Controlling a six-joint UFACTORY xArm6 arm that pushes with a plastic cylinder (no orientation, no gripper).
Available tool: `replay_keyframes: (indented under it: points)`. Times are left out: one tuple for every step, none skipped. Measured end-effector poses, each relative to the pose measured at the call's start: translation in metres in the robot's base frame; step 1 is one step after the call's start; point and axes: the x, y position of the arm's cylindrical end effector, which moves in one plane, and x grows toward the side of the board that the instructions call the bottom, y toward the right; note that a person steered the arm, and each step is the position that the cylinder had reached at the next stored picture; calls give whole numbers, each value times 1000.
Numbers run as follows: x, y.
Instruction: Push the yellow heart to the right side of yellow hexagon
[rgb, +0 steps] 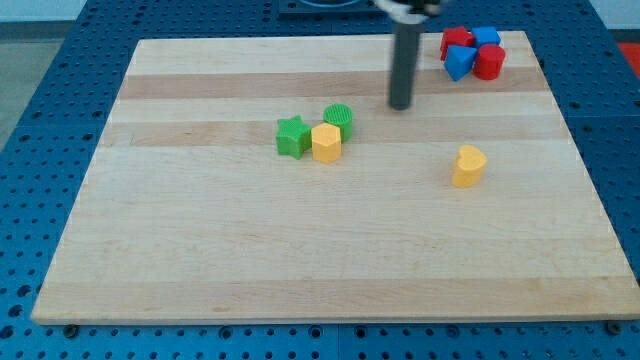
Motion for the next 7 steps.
replay_keyframes:
  points:
    - [25, 87]
    - [114, 122]
    - [159, 107]
    - [158, 69]
    - [148, 34]
    - [132, 31]
    - [121, 42]
